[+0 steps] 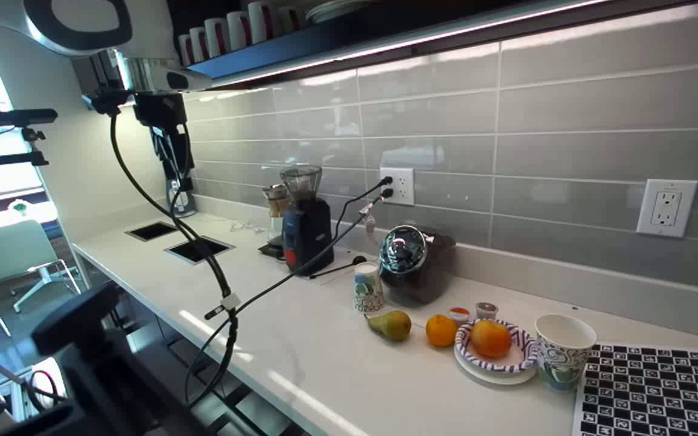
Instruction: Put the plates on the shelf on the counter, then pick up one plate and put it on the shelf
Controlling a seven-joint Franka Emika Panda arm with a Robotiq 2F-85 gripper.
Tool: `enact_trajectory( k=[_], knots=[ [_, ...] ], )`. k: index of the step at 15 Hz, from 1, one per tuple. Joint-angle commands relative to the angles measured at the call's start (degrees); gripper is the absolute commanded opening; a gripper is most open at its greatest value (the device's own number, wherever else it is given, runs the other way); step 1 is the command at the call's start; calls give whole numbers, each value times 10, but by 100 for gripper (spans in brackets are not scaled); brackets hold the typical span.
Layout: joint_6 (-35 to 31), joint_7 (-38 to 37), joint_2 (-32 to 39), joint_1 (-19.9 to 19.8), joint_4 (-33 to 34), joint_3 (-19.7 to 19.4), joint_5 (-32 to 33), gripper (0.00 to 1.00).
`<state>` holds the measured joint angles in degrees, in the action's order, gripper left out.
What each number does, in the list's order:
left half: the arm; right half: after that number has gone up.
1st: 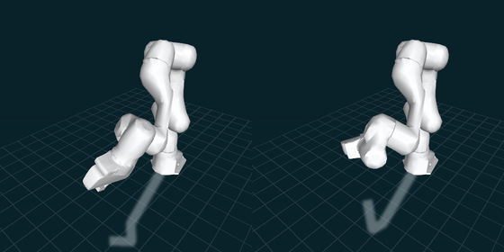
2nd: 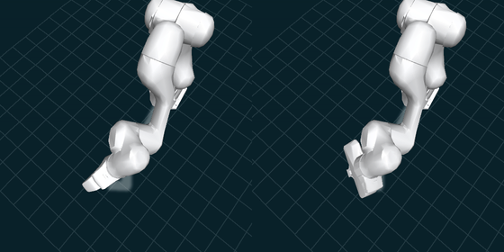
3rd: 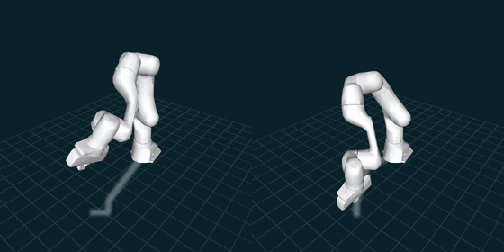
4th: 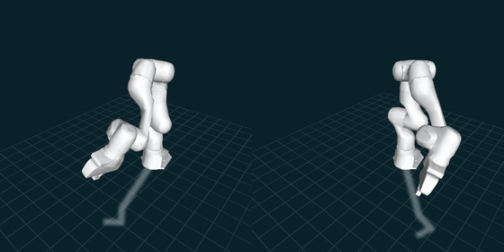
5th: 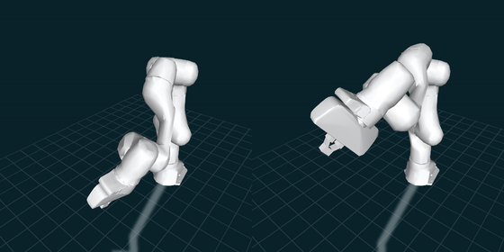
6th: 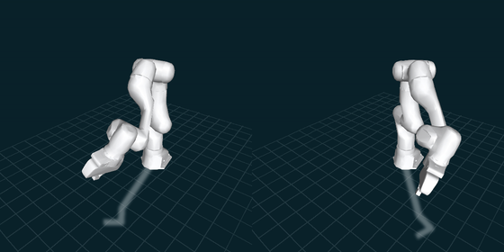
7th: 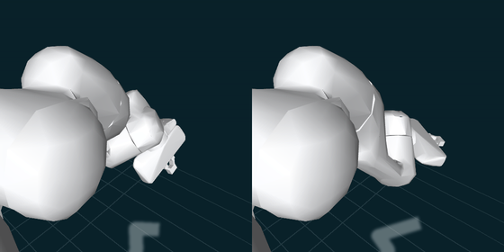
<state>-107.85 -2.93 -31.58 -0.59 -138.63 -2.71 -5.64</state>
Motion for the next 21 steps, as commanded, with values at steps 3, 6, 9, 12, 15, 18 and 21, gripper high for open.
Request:
enact_trajectory(
  k=[3,6,9,12,15,18,21],
  knots=[
    [2,2,0,-5,1,4,-2,100],
    [2,2,0,-5,1,4,-2,100],
    [1,8,-20,-7,23,25,43,100],
    [50,20,-23,1,111,50,95,100],
    [95,51,1,10,224,74,144,100],
    [72,49,-16,15,219,73,150,100],
    [77,67,0,17,269,76,168,100]
  ],
)
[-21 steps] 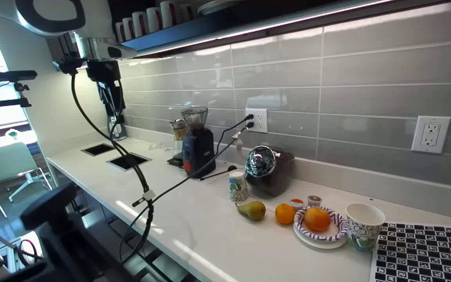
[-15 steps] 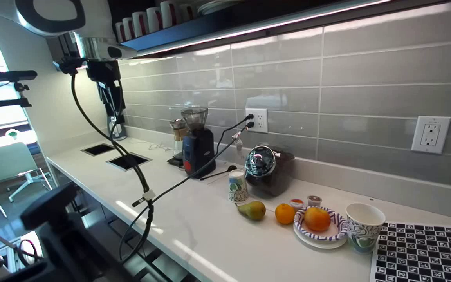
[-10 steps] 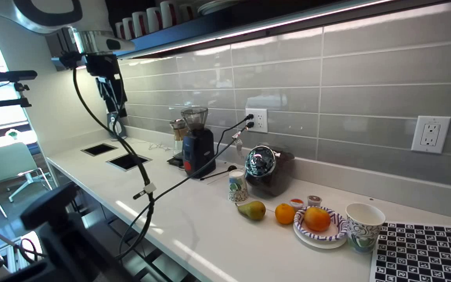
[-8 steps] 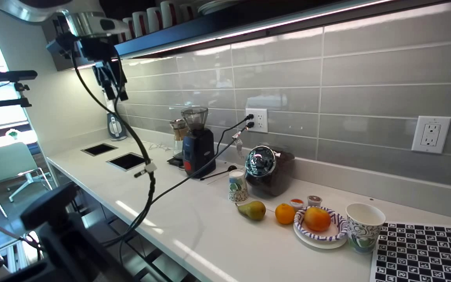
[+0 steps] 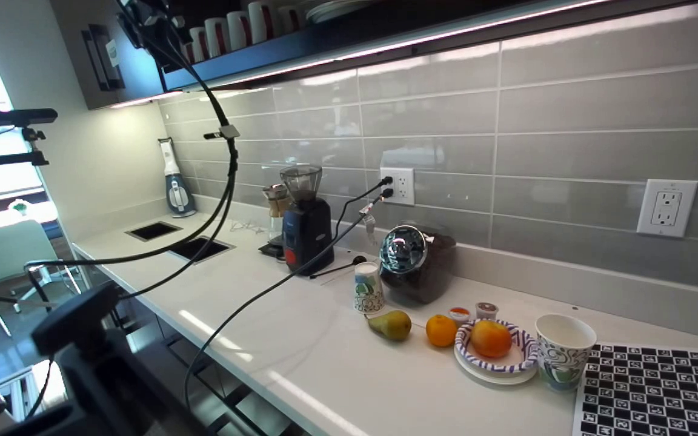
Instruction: Put the plates on the shelf on the counter, then pick up one plate and put it on the shelf
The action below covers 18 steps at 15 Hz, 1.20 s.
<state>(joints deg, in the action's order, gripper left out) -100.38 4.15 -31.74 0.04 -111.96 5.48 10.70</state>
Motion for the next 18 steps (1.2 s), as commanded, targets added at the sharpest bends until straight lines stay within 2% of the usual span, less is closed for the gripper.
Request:
enact_trajectory(
  k=[1,3,5,8,10,14,15,18],
  knots=[
    [2,-3,6,10,5,-6,6,100],
    [2,-3,14,10,6,-7,7,100],
    [-24,42,16,8,27,0,67,100],
    [-41,103,37,9,77,-7,122,100],
    [-80,151,51,14,98,-20,144,100],
    [-204,249,93,12,138,-60,164,100],
    [-162,207,60,8,104,-42,146,100],
    [-170,211,69,7,107,-48,146,100]
  ],
)
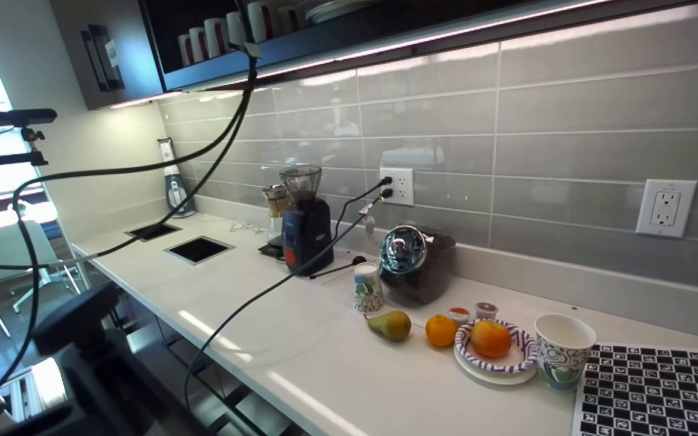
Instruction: Put the plates on the shelf on the counter, then pick up one plate and put it on the shelf
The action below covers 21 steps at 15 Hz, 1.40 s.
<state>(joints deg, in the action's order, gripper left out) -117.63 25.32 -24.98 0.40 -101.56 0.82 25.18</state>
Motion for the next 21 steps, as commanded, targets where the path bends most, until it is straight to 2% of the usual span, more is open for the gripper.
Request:
enact_trajectory(
  k=[1,2,4,6,11,14,21],
  knots=[
    [3,-2,0,4,2,1,2,100],
    [-7,11,-11,11,-13,1,-1,100],
    [-58,1,-9,-10,-35,4,58,100],
    [-126,35,-2,-4,-53,-20,68,100],
    [-273,100,38,-4,-71,-69,48,100],
    [-320,127,65,-6,-67,-81,40,100],
    [-359,148,105,-12,-70,-76,41,100]
  ],
)
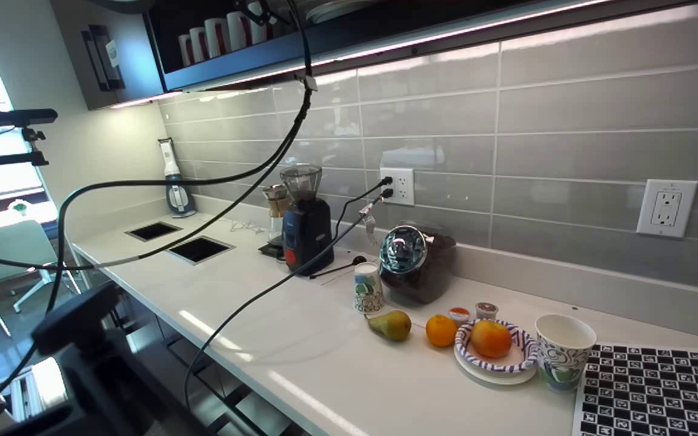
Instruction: Put the plates on the shelf on the counter, then pick up one plate and put it on the shelf
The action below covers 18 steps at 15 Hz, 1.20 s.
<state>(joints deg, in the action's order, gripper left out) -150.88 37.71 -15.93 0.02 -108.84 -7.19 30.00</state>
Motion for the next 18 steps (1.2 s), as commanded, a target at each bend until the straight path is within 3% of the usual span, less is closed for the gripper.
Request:
enact_trajectory(
  k=[1,8,13,18],
  knots=[
    [-36,25,19,-9,5,4,-5,100],
    [-73,34,31,-13,8,6,-7,100],
    [-85,35,40,-19,11,3,-8,57],
    [-86,35,47,-22,11,3,-12,34]
  ],
)
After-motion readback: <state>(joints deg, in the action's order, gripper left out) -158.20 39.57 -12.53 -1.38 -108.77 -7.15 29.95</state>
